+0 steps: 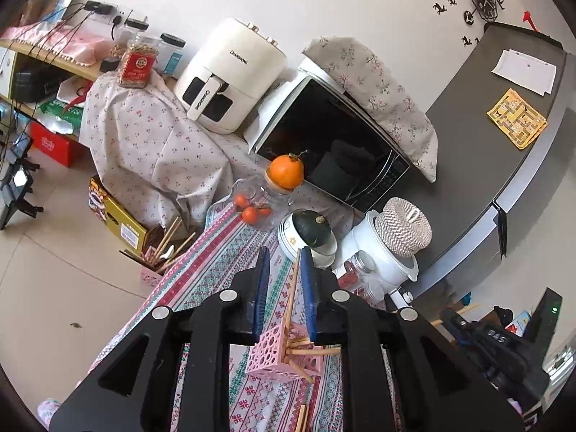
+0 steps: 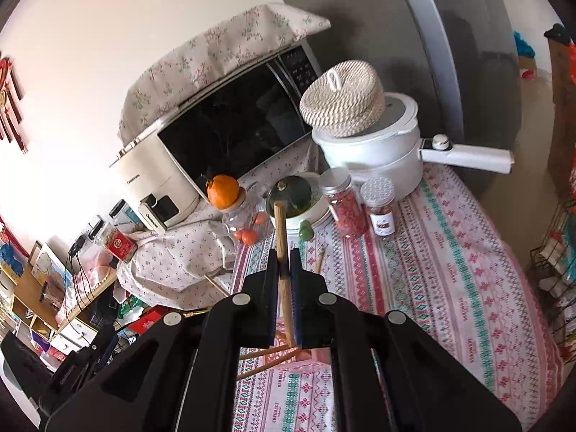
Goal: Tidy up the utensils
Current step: 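Open both grippers to drop the chopsticks into the pink holder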
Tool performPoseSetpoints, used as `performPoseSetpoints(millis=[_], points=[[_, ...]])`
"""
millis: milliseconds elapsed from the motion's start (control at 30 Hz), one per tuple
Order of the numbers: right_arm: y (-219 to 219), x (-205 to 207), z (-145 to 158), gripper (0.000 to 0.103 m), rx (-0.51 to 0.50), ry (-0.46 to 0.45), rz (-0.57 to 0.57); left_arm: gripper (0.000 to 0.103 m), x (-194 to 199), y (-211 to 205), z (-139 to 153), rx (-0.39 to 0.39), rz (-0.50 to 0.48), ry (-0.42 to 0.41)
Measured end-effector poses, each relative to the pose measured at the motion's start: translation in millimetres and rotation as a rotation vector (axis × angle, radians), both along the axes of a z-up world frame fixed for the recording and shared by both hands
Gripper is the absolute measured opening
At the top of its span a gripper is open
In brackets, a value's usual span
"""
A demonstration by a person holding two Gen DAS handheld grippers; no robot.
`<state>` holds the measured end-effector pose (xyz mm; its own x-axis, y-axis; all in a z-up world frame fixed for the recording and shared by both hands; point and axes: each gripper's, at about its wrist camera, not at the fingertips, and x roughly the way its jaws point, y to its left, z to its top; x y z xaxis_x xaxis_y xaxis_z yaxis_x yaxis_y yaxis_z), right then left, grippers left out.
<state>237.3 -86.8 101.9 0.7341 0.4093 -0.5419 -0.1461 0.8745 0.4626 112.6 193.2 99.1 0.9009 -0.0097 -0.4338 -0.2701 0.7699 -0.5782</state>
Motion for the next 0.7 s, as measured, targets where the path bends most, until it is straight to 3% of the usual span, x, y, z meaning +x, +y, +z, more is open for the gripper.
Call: performPoseSetpoints(millis=[100, 200, 333, 533, 700], points=[[9.1, 2.2, -7.5, 0.022, -0.002, 0.022, 0.029, 0.019, -2.0, -6.2, 2.0, 0.026, -0.015, -0.006], [12.0, -7.5, -8.3, 0.022, -0.048, -0.001, 0.028, 0.023, -7.4, -18.8, 7.6, 0.088, -0.018, -0.021], [8.6, -22.7, -9.8, 0.032, -0.095, -0.017, 0.017, 0.030, -13.8, -36.2, 10.8, 0.150, -0.026, -0.023], [0.3, -49.0, -20.6, 0.036, -0.155, -0.027, 0.005, 0.045, -24.5, -59.6, 5.9, 0.220, -0.042, -0.008], [-5.1, -70.6, -34.8, 0.039, -0.197, -0.029, 0.000, 0.049, -34.5, -74.8, -8.9, 0.246, -0.059, 0.029]])
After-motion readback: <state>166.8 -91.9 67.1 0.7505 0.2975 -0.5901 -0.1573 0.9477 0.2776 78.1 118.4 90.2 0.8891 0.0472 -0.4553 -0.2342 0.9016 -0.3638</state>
